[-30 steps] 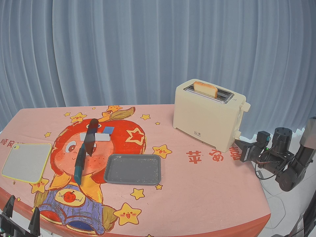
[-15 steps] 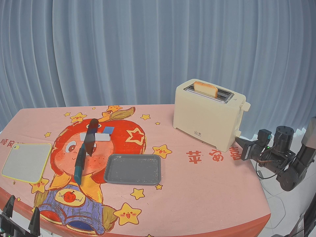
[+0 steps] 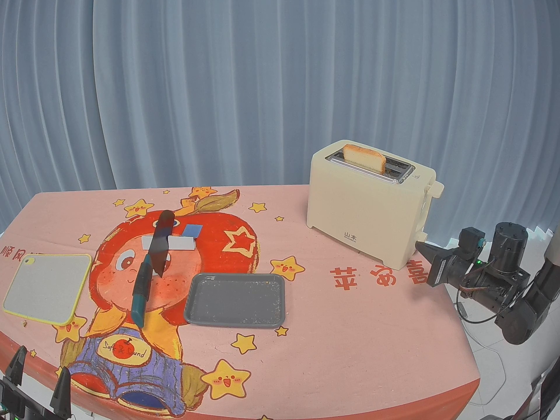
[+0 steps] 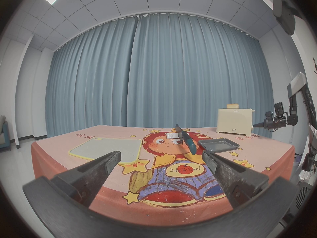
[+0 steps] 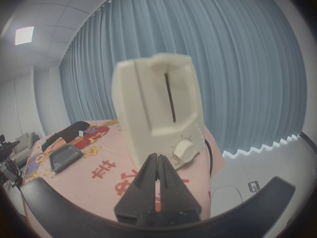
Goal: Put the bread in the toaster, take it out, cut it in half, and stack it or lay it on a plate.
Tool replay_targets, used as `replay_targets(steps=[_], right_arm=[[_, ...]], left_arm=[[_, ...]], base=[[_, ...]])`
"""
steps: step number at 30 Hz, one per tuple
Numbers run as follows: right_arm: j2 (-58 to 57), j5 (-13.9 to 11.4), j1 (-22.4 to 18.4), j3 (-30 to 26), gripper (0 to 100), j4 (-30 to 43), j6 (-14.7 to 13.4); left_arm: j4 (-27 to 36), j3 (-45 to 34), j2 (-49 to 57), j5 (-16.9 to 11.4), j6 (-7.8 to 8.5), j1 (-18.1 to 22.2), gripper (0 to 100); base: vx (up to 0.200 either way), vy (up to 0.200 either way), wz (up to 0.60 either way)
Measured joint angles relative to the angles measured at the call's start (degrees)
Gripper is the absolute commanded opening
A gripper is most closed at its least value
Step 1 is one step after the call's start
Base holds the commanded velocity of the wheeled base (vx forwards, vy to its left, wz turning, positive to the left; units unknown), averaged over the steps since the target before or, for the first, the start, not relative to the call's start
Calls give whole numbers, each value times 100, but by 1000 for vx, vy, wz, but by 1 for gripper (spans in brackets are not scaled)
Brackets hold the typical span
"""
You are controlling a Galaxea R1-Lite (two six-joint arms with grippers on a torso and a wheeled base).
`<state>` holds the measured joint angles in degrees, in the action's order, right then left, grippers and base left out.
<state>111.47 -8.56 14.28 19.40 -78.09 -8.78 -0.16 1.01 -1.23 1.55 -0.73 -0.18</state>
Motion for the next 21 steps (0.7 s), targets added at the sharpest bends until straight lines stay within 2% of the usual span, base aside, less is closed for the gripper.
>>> replay_targets(steps=[10, 21], right_arm=[[-1136, -79, 50, 157, 0, 9, -2], [-1595, -145, -88, 485, 0, -29, -2]], left_arm=[[0, 0, 0, 0, 2, 0, 100], [0, 0, 0, 0, 5, 0, 100]], base=[[0, 0, 0], [0, 0, 0]])
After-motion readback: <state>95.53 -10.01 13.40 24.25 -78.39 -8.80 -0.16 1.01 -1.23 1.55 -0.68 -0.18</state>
